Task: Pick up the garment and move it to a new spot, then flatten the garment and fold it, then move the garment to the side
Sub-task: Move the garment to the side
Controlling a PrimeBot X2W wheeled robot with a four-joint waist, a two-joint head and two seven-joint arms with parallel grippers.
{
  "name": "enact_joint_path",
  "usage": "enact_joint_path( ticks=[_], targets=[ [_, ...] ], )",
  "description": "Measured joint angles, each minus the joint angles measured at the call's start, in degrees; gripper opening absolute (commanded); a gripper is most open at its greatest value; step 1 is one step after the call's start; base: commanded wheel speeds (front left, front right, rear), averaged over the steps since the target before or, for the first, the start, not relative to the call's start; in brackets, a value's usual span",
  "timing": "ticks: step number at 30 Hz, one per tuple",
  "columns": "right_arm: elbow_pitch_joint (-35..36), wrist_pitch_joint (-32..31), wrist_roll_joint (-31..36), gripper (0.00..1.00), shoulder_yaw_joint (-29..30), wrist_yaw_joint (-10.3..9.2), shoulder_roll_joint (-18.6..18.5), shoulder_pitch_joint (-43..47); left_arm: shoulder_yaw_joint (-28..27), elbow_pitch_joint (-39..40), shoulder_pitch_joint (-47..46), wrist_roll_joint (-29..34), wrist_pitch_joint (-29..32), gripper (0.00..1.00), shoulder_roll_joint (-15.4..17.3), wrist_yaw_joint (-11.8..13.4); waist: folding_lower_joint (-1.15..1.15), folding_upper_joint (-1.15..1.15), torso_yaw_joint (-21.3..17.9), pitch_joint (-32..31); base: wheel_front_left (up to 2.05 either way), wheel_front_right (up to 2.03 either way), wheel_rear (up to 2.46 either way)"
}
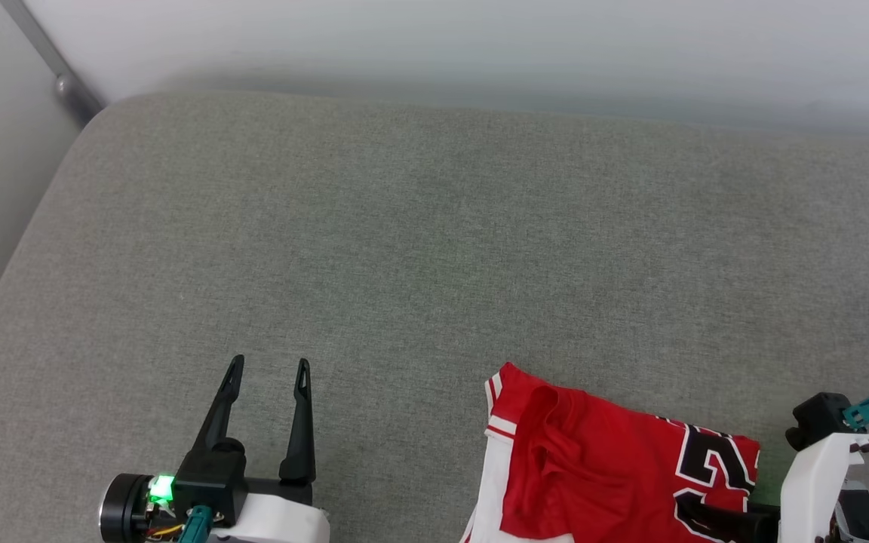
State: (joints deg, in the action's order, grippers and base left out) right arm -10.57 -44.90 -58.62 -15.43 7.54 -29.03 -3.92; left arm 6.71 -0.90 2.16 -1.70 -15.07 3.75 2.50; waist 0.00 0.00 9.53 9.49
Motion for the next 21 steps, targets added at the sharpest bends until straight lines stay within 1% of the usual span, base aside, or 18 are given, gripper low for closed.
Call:
enact_joint_path(
  ticks=[4, 5, 6, 7, 8, 11, 12, 16, 21],
  targets=[
    [-0.53, 0.63, 0.04, 1.00, -2.93, 0.01, -1.31, -1.18, 0.14, -0.23, -0.35, 0.00, 0.00, 1.00, -0.12, 0.01, 0.00, 0.00, 0.81, 0.81, 0.00, 0.00, 0.00],
    [-0.53, 1.04, 0.10, 0.36, -3.76, 0.01, -1.75, -1.52, 0.11, -0.31, -0.36, 0.00, 0.00, 1.00, -0.16, 0.01, 0.00, 0.00, 0.90, 0.85, 0.00, 0.00, 0.00],
    [-0.52, 1.27, 0.07, 0.00, -4.55, 0.01, -2.15, -1.79, 0.15, -0.37, -0.36, 0.00, 0.00, 1.00, -0.22, 0.02, 0.00, 0.00, 0.92, 0.78, 0.00, 0.00, 0.00],
    [-0.52, 1.27, 0.07, 0.00, -4.55, 0.01, -2.15, -1.79, 0.15, -0.37, -0.36, 0.00, 0.00, 1.00, -0.22, 0.02, 0.00, 0.00, 0.92, 0.78, 0.00, 0.00, 0.00],
    [-0.41, 2.56, 0.13, 0.00, -6.22, -0.02, -3.01, -2.07, 0.01, -0.49, -0.34, 0.00, 0.00, 1.00, -0.25, 0.10, 0.00, 0.00, 0.81, 0.46, 0.00, 0.00, 0.00],
    [-0.38, 3.64, -0.13, 0.00, -7.77, -0.02, -3.26, -2.15, -0.03, -0.71, -0.25, 0.00, 0.00, 1.00, -0.27, 0.26, 0.00, 0.00, 0.58, -0.11, 0.00, 0.00, 0.00],
    [-0.08, 4.98, 0.11, 0.00, -9.33, -0.01, -4.16, -2.52, -0.21, -1.04, 0.09, 0.00, 0.00, 1.00, -0.30, 0.54, 0.00, 0.00, 0.27, -0.90, 0.00, 0.00, 0.00],
    [0.65, 6.92, 0.32, 0.00, -11.45, -0.02, -5.52, -3.03, -0.63, -1.26, 0.99, -0.01, 0.00, 1.00, -0.33, 0.91, 0.00, 0.00, -0.48, -2.44, 0.00, 0.00, 0.00],
    [3.72, 9.15, 1.36, 0.00, -14.63, -0.03, -9.18, -6.73, -1.88, -0.74, 3.31, -0.22, 0.00, 1.00, -0.43, 1.67, 0.00, 0.00, -3.72, -4.48, 0.00, 0.00, 0.00]
  ],
)
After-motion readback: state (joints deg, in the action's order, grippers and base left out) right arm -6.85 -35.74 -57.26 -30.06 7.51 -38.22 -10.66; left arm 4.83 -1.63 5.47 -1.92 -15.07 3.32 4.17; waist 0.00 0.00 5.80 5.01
